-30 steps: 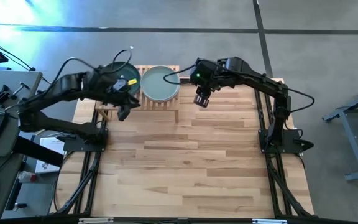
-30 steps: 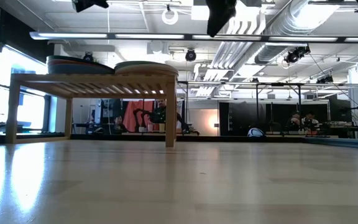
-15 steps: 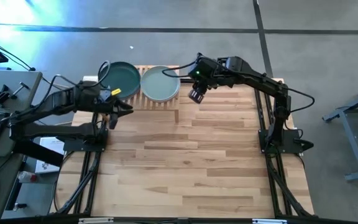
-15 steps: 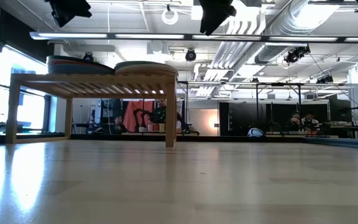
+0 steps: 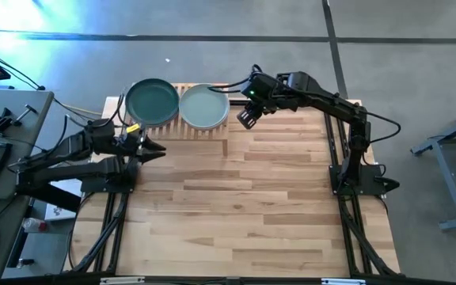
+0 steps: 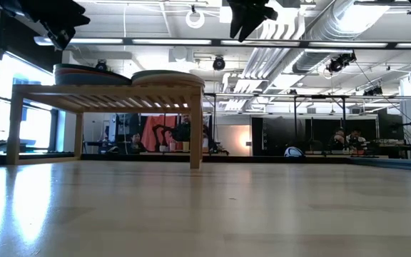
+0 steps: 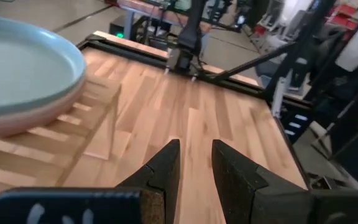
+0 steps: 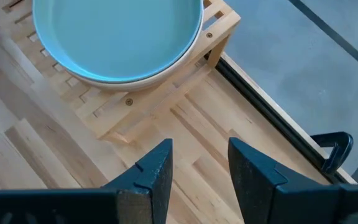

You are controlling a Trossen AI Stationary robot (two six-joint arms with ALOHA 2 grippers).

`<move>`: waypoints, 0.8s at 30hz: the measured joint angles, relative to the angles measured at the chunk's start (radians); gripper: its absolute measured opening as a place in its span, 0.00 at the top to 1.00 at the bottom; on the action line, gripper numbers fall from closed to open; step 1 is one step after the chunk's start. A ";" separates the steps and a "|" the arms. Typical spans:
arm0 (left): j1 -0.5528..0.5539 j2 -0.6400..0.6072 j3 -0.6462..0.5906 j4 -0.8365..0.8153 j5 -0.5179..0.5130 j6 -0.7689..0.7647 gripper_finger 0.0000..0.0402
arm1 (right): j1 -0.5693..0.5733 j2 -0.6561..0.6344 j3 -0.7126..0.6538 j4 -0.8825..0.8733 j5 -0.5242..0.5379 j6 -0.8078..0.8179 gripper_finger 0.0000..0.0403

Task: Place and stack plates onto a shelf
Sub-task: Return to Home Position

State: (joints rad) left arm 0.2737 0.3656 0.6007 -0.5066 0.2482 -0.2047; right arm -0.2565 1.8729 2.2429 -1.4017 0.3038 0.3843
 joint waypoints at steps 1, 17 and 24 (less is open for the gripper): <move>0.000 -0.017 -0.017 0.002 0.011 0.004 0.79 | 0.000 0.000 0.000 0.000 0.000 0.000 0.68; 0.000 -0.272 -0.292 0.263 0.018 -0.055 0.79 | -0.006 0.000 0.000 -0.025 0.003 -0.007 0.68; 0.000 -0.299 -0.437 0.478 0.040 -0.073 0.79 | -0.006 0.000 0.000 -0.033 0.007 -0.010 0.68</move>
State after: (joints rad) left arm 0.2733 0.0663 0.1634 -0.0290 0.2886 -0.2775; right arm -0.2623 1.8729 2.2429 -1.4346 0.3111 0.3746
